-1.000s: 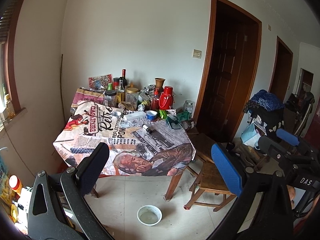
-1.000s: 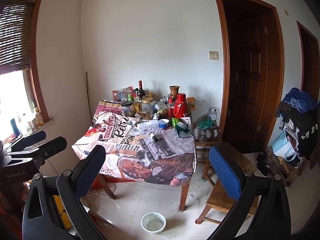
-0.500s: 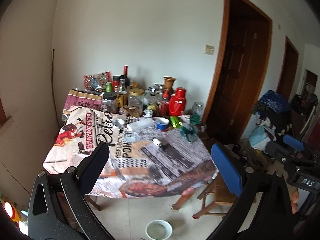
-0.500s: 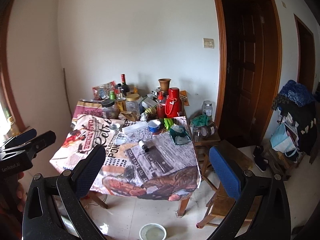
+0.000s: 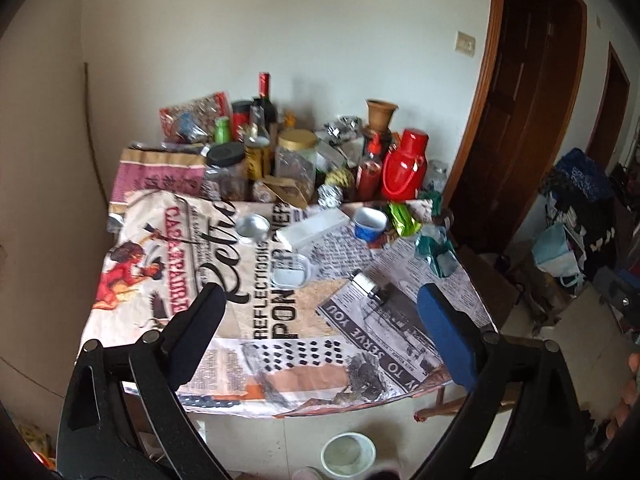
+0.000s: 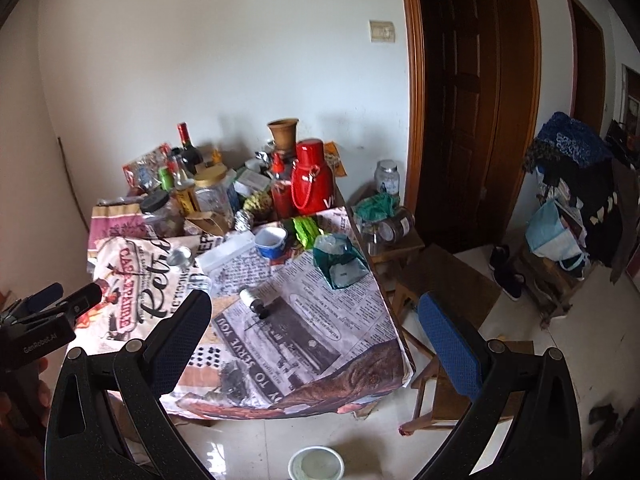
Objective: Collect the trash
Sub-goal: 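Move both tools toward the table, left to the small white bottle, right to the teal bag, then grasp the small white bottle with the left tool while the right tool grasps the teal bag, then carry the white bottle and teal bag with both tools over the white bucket, then open the left tool over the bucket while the right tool releases the teal bag, then move both open tools back toward the table, then grasp the clear plastic container with the left tool while the right tool grasps the green wrapper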
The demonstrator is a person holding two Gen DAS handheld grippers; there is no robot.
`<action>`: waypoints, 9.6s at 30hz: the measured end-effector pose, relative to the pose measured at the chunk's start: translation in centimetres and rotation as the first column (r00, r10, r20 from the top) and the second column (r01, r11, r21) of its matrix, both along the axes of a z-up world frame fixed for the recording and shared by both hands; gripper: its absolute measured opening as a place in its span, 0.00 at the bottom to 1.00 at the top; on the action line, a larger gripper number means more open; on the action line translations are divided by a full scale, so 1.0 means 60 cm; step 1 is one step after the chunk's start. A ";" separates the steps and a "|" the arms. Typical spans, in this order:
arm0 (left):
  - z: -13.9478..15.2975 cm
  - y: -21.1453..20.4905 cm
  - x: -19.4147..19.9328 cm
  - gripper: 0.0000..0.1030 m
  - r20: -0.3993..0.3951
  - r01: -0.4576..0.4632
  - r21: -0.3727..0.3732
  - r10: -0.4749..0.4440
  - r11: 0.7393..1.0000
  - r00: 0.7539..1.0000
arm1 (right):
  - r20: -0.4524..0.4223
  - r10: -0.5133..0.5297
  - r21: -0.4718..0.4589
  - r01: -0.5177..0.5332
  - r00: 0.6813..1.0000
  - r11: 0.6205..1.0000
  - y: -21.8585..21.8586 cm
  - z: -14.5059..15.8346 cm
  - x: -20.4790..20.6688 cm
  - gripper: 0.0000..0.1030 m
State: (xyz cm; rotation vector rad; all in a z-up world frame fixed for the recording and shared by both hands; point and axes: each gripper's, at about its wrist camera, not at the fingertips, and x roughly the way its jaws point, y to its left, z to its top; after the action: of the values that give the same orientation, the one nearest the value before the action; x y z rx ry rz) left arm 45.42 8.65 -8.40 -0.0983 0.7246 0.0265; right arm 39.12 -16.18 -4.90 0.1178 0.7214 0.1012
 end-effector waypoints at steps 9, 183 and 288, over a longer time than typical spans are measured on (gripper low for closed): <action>-0.077 -0.049 0.142 0.87 -0.161 -0.013 -0.038 0.007 0.999 0.987 | -0.147 0.088 -0.034 -0.094 0.985 0.995 -0.021 -0.093 0.158 1.00; -0.794 -0.144 -0.169 0.38 -0.677 -0.108 -0.234 -0.082 0.966 0.731 | -0.637 0.333 0.155 -0.307 0.695 0.939 0.038 -0.732 -0.087 0.50; -0.333 0.199 0.369 0.51 -0.507 -0.198 -0.135 0.104 0.971 0.856 | -0.385 0.098 -0.016 -0.112 0.918 0.994 0.055 -0.322 0.559 0.90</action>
State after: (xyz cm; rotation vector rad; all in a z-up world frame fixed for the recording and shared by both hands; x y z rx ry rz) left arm 67.56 20.58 -28.36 -0.3346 1.2379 0.1412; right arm 72.64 -12.88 -24.20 0.0628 1.1224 0.1700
